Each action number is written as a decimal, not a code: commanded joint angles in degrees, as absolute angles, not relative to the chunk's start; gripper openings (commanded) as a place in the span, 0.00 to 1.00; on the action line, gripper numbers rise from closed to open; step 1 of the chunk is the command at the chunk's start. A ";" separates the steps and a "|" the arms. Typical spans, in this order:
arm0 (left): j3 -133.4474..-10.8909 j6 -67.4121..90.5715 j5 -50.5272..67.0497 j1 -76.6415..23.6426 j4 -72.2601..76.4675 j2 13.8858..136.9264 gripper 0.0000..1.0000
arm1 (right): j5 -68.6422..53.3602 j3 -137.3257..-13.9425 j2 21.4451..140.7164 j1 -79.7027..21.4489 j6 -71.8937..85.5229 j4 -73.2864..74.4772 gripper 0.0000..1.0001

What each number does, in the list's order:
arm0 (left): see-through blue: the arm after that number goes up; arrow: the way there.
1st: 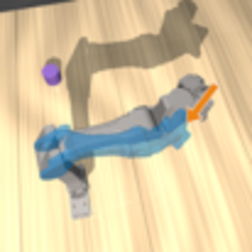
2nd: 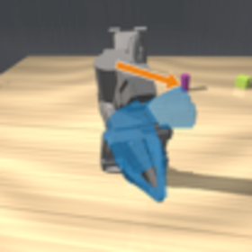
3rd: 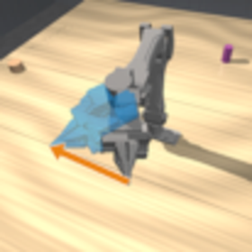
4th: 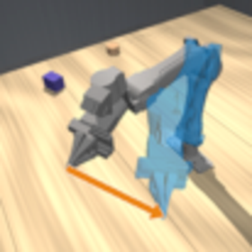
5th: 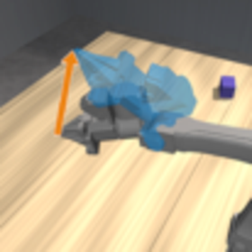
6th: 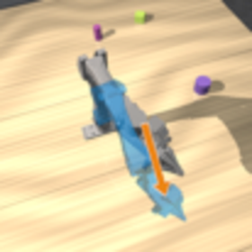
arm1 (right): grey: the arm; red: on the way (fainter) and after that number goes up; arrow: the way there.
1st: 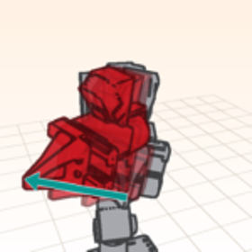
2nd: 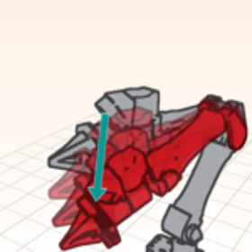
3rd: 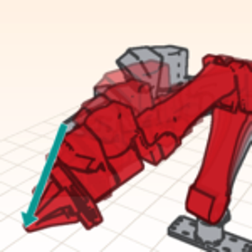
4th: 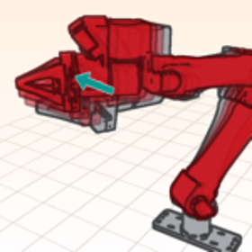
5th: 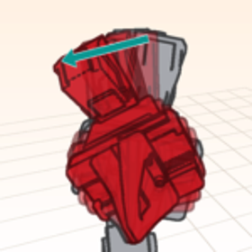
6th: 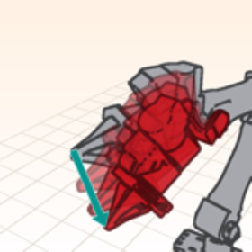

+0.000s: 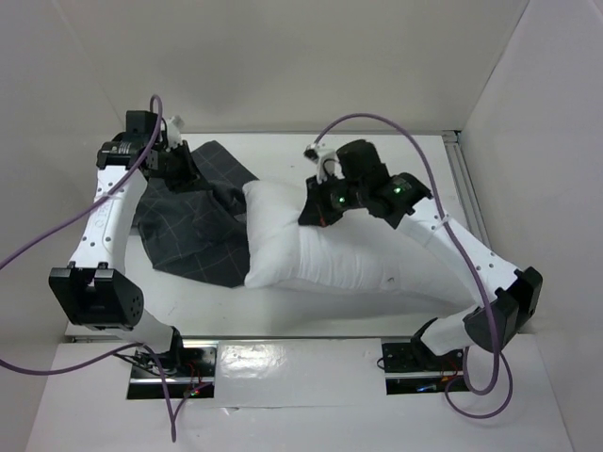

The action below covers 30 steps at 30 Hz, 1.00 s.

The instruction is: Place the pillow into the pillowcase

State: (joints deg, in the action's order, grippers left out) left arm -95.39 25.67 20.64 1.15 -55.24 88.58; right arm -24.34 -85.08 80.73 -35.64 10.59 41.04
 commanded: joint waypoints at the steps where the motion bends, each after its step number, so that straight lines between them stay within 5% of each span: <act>1: -92.21 25.49 20.74 1.32 -54.58 84.74 0.00 | -25.50 -81.67 79.01 -40.59 10.55 40.17 0.00; 18: -83.76 26.54 18.28 1.32 -54.58 79.45 0.00 | -21.71 -82.18 81.21 -49.48 10.02 54.93 0.00; 24: -87.19 26.54 21.01 1.85 -54.58 80.68 0.00 | -18.99 -75.41 78.05 -51.50 14.50 49.14 0.00; 30: -76.65 25.85 18.98 1.85 -54.50 77.34 0.00 | -18.11 -69.45 78.66 -52.64 15.73 45.62 0.00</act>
State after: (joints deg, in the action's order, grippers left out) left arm -80.05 25.87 19.25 1.48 -53.98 79.35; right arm -19.86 -72.60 79.88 -51.64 14.31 47.79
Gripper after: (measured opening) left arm 0.023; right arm 0.020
